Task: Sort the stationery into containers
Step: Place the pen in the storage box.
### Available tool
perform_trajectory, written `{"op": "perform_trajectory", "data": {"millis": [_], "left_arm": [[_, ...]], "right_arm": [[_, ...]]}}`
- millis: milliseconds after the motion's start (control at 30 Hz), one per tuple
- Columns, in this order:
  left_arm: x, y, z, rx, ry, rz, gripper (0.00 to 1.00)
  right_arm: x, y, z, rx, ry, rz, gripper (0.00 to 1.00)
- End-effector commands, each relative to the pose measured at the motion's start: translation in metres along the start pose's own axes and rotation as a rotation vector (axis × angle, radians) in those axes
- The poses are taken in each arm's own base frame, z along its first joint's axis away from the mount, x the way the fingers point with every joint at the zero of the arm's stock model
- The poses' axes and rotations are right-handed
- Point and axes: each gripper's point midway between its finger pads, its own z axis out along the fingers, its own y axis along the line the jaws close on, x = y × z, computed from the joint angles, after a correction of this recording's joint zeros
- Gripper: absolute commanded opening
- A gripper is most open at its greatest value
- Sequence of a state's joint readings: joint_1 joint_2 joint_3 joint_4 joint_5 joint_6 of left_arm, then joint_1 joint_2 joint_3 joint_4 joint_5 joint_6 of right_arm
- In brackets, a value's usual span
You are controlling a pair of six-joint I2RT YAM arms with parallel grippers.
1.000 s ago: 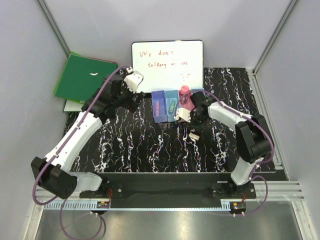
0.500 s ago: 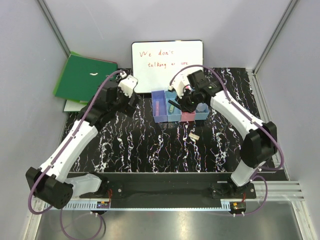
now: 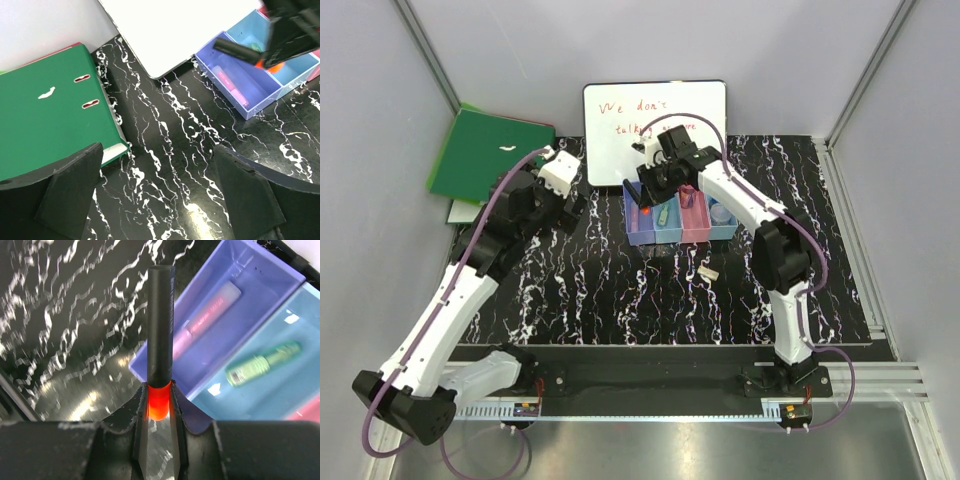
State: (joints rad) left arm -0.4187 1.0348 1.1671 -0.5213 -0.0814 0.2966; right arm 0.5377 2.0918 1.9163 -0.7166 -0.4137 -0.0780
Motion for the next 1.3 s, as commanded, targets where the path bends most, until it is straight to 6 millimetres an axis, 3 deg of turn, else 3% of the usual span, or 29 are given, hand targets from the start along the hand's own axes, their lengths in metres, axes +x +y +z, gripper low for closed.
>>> {"op": "perform_trajectory", "data": {"millis": [0,200,667,1067,1133,1267], "left_arm": [[-0.014,0.012,-0.006,-0.047,-0.058,0.025,0.99],[-0.015,0.011,-0.006,-0.041,-0.063,0.022,0.99],[-0.03,0.015,-0.008,-0.043,-0.096,0.036,0.99],[-0.027,0.014,-0.011,-0.041,-0.098,0.045,0.99],[-0.025,0.013,-0.01,-0.04,-0.095,0.046,0.99],[-0.025,0.014,-0.01,-0.041,-0.095,0.05,0.99]], "right_arm": [[-0.028,0.017,0.022,-0.055,-0.068,0.131,0.0],[-0.03,0.016,0.038,-0.042,-0.079,0.167,0.0],[0.003,0.001,0.04,0.02,-0.027,0.258,0.0],[-0.002,-0.01,0.042,0.061,-0.049,0.285,0.0],[-0.003,-0.01,0.043,0.061,-0.051,0.277,0.12],[-0.005,-0.009,0.044,0.052,-0.054,0.27,0.18]]}}
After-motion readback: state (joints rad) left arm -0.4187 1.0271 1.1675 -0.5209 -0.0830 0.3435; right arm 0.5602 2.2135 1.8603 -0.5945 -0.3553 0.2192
